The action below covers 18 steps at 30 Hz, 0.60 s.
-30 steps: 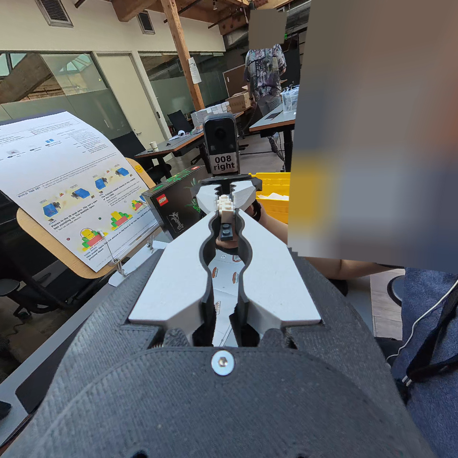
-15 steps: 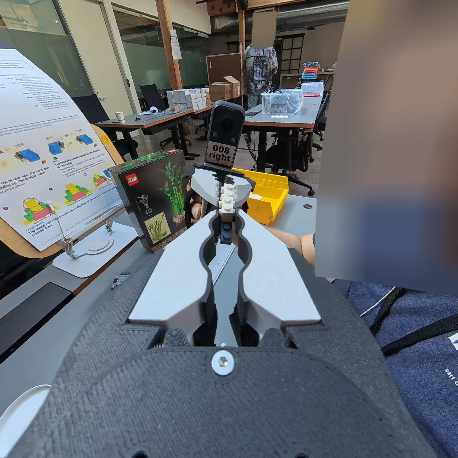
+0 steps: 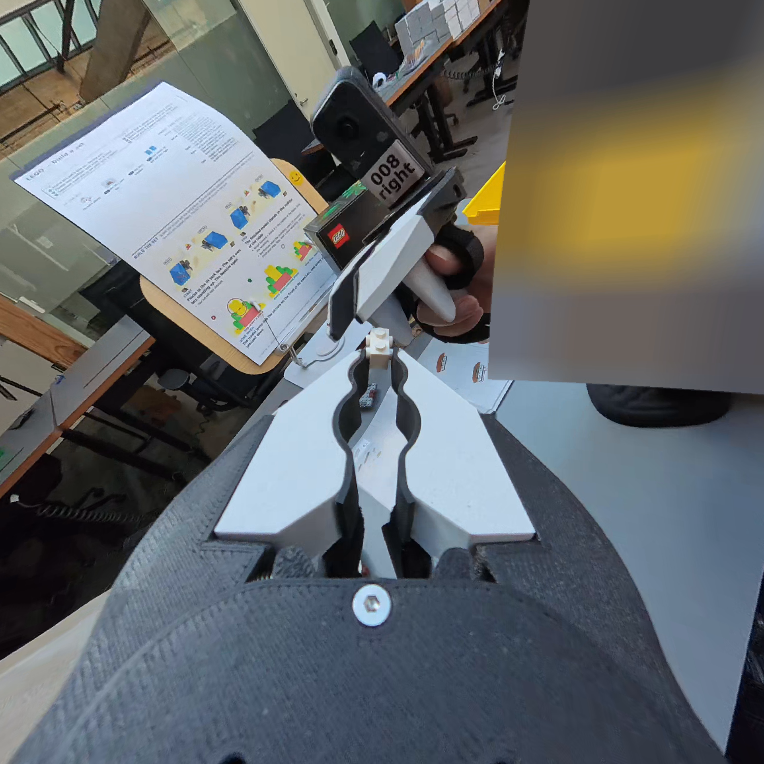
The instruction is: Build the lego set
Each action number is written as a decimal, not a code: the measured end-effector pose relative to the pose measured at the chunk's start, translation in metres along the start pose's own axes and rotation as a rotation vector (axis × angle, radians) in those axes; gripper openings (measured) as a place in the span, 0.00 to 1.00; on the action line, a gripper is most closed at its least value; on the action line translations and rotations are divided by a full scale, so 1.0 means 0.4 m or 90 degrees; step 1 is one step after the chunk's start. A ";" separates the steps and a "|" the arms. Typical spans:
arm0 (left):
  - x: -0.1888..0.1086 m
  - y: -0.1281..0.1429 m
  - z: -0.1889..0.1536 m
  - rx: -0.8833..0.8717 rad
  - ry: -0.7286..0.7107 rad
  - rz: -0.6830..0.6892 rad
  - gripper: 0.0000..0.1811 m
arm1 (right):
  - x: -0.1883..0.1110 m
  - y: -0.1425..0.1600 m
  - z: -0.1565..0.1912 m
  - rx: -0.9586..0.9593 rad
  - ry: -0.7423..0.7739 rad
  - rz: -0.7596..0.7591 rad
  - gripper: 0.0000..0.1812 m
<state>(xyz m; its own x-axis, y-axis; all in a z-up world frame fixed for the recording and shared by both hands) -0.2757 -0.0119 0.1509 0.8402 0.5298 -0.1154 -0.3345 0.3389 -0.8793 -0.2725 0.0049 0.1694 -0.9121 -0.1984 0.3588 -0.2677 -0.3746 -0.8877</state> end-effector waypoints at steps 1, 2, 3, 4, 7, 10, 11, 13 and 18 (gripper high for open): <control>0.004 0.018 0.008 0.000 -0.007 0.008 0.05 | -0.008 0.006 -0.027 -0.024 0.032 0.013 0.07; 0.006 0.036 0.016 -0.013 -0.010 0.011 0.05 | -0.020 0.013 -0.054 -0.047 0.065 0.031 0.08; 0.005 0.057 0.021 -0.044 -0.006 0.020 0.05 | -0.034 0.019 -0.082 -0.068 0.104 0.050 0.09; 0.002 0.076 0.022 -0.088 0.004 0.021 0.05 | -0.048 0.022 -0.103 -0.084 0.132 0.063 0.09; -0.026 0.123 0.025 -0.196 0.007 -0.007 0.05 | -0.078 0.028 -0.147 -0.120 0.182 0.086 0.10; -0.068 0.193 0.039 -0.233 -0.042 -0.010 0.05 | -0.093 0.060 -0.195 -0.124 0.224 0.132 0.11; -0.082 0.217 0.041 -0.254 -0.053 -0.010 0.05 | -0.089 0.077 -0.202 -0.122 0.223 0.149 0.11; -0.109 0.258 0.046 -0.307 -0.069 -0.017 0.05 | -0.063 0.130 -0.191 -0.118 0.176 0.200 0.11; -0.199 0.315 0.077 -0.378 -0.114 -0.045 0.05 | 0.007 0.352 -0.159 -0.106 0.111 0.396 0.12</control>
<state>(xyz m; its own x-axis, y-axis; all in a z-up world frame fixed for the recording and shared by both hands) -0.3977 0.0127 0.0635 0.7495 0.6618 -0.0139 0.0563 -0.0845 -0.9948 -0.3323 0.0095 0.0271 -0.9451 -0.1780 -0.2741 0.2930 -0.0901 -0.9519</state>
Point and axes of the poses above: each gripper's, where its closed fingertips meet, x out along the fingers, y out of its underside, z = x × y across the jaws, the point moved 1 cm from there along -x, back along the fingers, and after that the axes turned 8 degrees about -z, right-handed, at the moved point
